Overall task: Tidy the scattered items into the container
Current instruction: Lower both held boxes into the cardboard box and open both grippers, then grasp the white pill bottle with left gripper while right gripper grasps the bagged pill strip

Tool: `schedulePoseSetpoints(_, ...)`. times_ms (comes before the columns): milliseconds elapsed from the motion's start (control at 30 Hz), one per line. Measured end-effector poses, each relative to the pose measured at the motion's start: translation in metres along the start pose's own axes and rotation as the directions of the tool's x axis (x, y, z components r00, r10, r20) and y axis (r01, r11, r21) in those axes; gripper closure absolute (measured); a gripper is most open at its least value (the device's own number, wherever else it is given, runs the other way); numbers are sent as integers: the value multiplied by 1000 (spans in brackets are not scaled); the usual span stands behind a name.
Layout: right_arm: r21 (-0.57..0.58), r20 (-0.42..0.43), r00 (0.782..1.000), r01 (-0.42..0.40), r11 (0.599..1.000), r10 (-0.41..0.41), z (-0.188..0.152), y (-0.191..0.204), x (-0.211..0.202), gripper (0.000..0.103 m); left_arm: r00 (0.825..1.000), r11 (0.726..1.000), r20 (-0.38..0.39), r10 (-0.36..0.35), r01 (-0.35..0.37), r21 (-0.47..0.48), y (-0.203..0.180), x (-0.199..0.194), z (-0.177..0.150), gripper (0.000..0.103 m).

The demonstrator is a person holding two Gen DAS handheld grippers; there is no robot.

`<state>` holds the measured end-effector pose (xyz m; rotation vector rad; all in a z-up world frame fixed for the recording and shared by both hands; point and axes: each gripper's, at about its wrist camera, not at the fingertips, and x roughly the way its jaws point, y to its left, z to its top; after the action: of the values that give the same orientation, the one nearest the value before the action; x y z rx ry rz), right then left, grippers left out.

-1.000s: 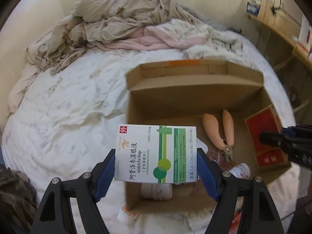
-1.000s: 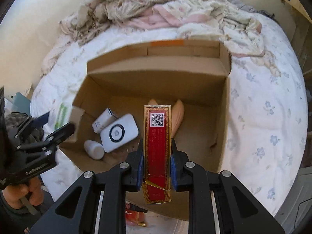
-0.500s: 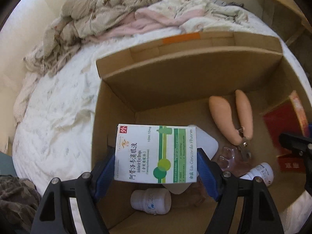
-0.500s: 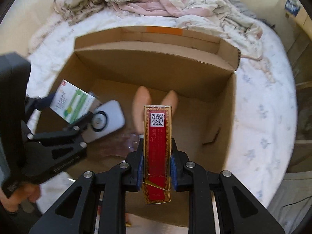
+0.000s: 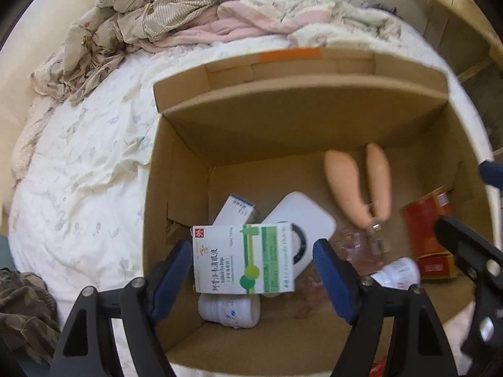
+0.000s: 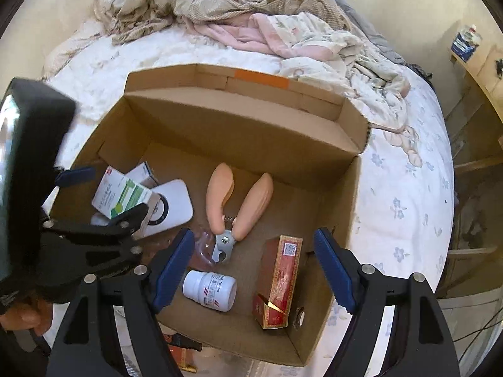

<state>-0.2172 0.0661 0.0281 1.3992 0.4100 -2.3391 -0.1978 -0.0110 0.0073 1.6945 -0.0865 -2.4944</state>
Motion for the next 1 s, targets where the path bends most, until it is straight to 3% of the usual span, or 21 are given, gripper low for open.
schedulePoseSetpoints(100,48,12,1000,-4,999,3,2,-12,-5,22,997,996,-2,-83,83,17,-1,-13,-2,23)
schedulePoseSetpoints(333,128,59,998,-36,991,29,-1,-23,-27,22,991,992,61,-122,122,-4,14,-45,-29,23)
schedulePoseSetpoints(567,40,46,999,-27,999,25,-18,1,-29,22,989,989,44,-144,145,-29,30,-60,-60,23)
schedulePoseSetpoints(800,-69,13,1000,-25,997,26,-49,26,-30,22,989,987,23,-149,150,-65,45,-50,-96,23)
schedulePoseSetpoints(1000,-48,-70,988,-139,989,136,-72,22,-29,20,983,975,-14,-183,179,-133,71,-26,-137,23)
